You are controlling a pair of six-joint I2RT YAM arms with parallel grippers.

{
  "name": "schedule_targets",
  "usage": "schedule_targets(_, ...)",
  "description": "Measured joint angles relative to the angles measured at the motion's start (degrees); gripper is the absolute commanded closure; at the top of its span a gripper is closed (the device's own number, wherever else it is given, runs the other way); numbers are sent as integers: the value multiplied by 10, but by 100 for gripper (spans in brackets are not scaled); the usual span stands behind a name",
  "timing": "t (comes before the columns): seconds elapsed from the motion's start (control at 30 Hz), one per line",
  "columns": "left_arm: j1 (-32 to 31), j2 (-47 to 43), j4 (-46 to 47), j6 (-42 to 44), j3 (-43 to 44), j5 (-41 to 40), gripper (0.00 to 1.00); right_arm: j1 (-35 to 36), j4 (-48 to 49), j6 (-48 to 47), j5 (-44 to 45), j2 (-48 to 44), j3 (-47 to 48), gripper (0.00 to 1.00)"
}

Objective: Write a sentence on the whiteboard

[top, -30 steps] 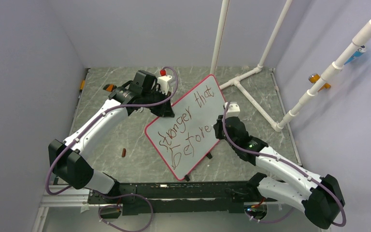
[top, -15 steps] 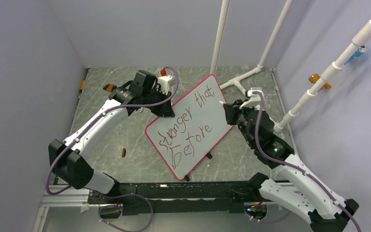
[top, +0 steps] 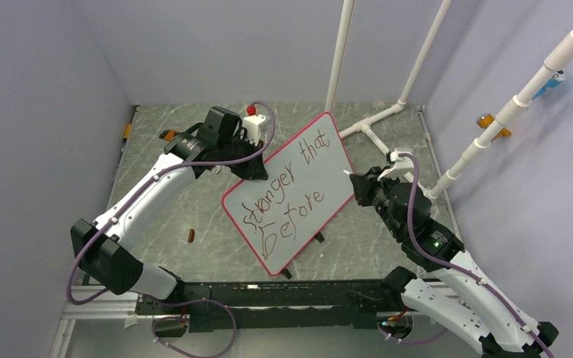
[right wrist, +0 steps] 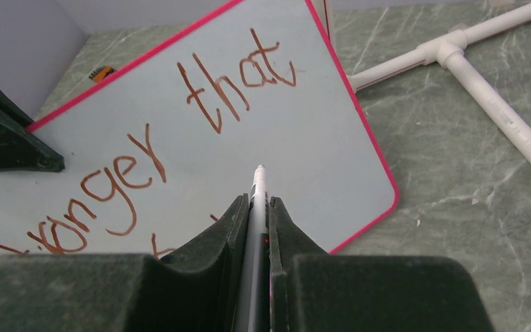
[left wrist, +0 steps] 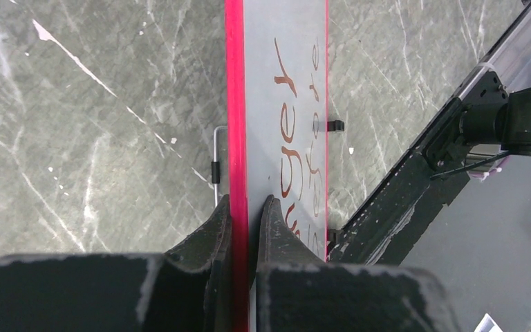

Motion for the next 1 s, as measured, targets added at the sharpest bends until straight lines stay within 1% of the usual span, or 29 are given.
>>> schedule_targets(0.2,0,-20,-26,14,7,-16,100,0,-7,7,-2,-11,-8,100)
schedule_targets(0.6,3,-112,-72,18,-45,-23,100,0,-7,17,-4,-13,-28,100)
schedule_targets(0.8,27,-155,-45,10,-100,-12,100,0,-6,21,-5,-14,-38,100)
schedule_targets(1.0,49,-177,2,-5,-145,11,100,0,-7,24,-5,-22,-45,100)
